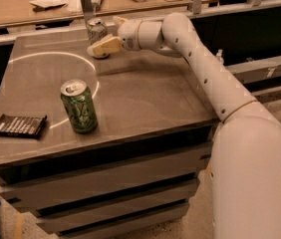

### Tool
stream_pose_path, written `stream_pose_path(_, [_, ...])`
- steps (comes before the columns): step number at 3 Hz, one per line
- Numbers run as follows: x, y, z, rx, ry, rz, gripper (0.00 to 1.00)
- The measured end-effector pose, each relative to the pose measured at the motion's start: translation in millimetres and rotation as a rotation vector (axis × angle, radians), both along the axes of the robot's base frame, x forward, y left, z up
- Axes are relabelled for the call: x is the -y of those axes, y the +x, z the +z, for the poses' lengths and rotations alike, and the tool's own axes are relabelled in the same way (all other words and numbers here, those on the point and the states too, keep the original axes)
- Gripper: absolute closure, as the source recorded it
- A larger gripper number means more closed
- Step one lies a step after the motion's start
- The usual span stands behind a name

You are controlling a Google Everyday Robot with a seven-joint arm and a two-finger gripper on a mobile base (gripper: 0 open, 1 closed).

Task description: Pick 7up can

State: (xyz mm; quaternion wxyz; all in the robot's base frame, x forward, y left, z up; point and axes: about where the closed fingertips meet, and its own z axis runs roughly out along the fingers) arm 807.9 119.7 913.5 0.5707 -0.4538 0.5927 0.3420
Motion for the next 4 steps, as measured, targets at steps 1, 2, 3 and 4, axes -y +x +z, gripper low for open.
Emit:
stream_pose_path(1, [-3.0,0.6,1.2,0.006,0.002,0.004,0.00])
stream_pose_path(2, [-11.9,1.6,3.8,0.019,0.006,0.015,0.04])
stream_pose_path(3, [-16.1,0.5,2.5,0.016,0.006,0.021,0.34])
stream_pose_path(4, [-18.7,-0.1,1.9,0.015,0.006,0.024,0.57])
